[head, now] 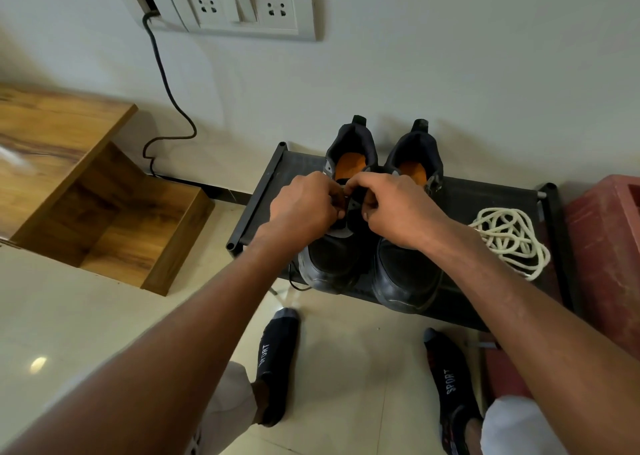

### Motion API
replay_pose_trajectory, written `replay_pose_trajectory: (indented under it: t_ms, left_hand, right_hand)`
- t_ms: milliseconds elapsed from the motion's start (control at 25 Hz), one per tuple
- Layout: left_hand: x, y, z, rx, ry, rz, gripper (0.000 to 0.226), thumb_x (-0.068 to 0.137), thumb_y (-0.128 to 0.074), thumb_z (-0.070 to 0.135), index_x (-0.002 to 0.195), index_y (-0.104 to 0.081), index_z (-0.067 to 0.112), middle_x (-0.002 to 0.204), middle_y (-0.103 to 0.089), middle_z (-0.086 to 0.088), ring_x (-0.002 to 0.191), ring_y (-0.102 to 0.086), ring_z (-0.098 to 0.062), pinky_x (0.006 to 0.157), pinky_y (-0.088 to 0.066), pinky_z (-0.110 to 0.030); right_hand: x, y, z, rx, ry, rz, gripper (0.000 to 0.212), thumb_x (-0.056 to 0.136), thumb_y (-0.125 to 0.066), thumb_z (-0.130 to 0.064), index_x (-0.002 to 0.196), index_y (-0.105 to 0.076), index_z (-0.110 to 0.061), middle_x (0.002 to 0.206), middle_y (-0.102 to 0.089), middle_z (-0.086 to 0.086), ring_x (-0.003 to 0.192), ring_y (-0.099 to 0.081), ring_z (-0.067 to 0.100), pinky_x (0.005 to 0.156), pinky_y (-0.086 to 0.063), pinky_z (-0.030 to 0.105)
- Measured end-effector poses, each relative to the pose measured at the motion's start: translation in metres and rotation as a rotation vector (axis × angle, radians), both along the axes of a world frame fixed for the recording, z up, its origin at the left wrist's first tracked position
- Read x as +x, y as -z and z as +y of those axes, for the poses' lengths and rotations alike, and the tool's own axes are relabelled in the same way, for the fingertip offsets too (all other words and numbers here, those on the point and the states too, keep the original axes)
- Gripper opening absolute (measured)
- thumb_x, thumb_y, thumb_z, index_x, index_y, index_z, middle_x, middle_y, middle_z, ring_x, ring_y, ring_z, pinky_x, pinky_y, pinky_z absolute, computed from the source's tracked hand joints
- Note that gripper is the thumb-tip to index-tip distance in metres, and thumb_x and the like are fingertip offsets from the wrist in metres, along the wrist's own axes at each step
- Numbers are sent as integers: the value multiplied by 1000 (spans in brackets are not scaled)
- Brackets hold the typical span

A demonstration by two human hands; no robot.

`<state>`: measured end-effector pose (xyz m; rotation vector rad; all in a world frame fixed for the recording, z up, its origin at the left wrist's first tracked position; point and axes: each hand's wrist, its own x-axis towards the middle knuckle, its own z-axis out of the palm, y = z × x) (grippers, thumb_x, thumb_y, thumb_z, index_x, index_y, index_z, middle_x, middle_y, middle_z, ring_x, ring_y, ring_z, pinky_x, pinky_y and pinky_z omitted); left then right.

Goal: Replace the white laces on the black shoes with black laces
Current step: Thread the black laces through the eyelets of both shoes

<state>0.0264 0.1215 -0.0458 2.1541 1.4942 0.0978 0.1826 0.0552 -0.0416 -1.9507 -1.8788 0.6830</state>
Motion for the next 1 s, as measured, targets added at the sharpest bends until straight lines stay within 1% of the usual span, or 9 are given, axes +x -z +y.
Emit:
replay_pose_trajectory:
  t_ms: [120, 240, 360, 480, 560, 640, 720, 880, 1000]
  left_hand:
    - [4, -1, -6, 129, 3, 120, 23, 94, -75, 31, 117, -74, 33, 102, -68, 0, 81, -62, -24, 66, -50, -37]
    - [5, 0, -7, 88, 22, 73, 17, 94, -74, 26, 110, -76, 30, 96, -69, -1, 79, -64, -23, 59, -45, -32]
    - [3, 0, -3, -1, 3, -15, 8, 93, -74, 22, 98, -78, 25, 90, -71, 0, 77, -67, -21, 55, -42, -29]
    - [4, 4, -5, -18, 18, -16, 9, 94, -70, 19, 100, -77, 21, 91, -71, -3, 77, -66, -23, 55, -42, -29]
    - [4, 2, -5, -73, 34, -49, 12, 96, -67, 15, 100, -78, 16, 90, -71, -7, 82, -67, -27, 59, -47, -31]
    - [3, -3, -2, -172, 50, -92, 17, 99, -61, 10, 101, -78, 11, 93, -73, -11, 87, -69, -27, 71, -54, -36]
    - [0, -9, 1, -185, 128, -61, 25, 99, -55, 6, 106, -78, 12, 97, -71, -9, 87, -66, -24, 74, -54, -35]
    - [-7, -14, 1, 171, 411, 178, 34, 98, -57, 11, 118, -75, 34, 105, -48, 4, 101, -47, -21, 76, -44, -36]
    - [-9, -14, 4, 169, 443, 158, 37, 97, -57, 10, 119, -74, 35, 103, -39, 7, 105, -44, -20, 81, -47, -41]
  right_hand:
    - [0, -2, -2, 7, 0, 2, 54, 96, -64, -1, 140, -60, -32, 98, -61, -9, 87, -63, 11, 74, -47, 23]
    - [1, -2, -2, 7, 0, -4, 55, 94, -65, -1, 139, -60, -32, 100, -65, -8, 88, -65, 13, 76, -52, 25]
    - [1, 1, -1, -16, 12, 3, 57, 92, -66, 2, 137, -60, -32, 89, -64, -9, 80, -64, 8, 67, -48, 20]
    - [-1, 2, -1, -11, 7, -5, 58, 91, -66, 2, 137, -58, -32, 80, -58, -11, 72, -60, 6, 59, -40, 19]
    - [-1, 1, -1, 3, 13, 0, 58, 90, -66, 2, 137, -56, -31, 79, -58, -10, 72, -61, 9, 60, -44, 22]
    - [0, 1, 0, 5, 41, 21, 58, 89, -68, 0, 136, -50, -29, 81, -64, -3, 75, -67, 16, 67, -56, 33]
    - [-1, 2, -1, -11, 104, 38, 56, 87, -78, -9, 129, -44, -25, 86, -68, 2, 78, -71, 21, 74, -60, 40]
    - [-6, 3, -7, -38, 176, -27, 24, 86, -86, -28, 99, -68, -19, 78, -68, -2, 74, -70, 19, 77, -62, 40]
    - [-9, -1, -9, 51, 190, -3, 8, 89, -83, -26, 90, -77, -21, 79, -72, -3, 69, -69, 16, 74, -63, 38]
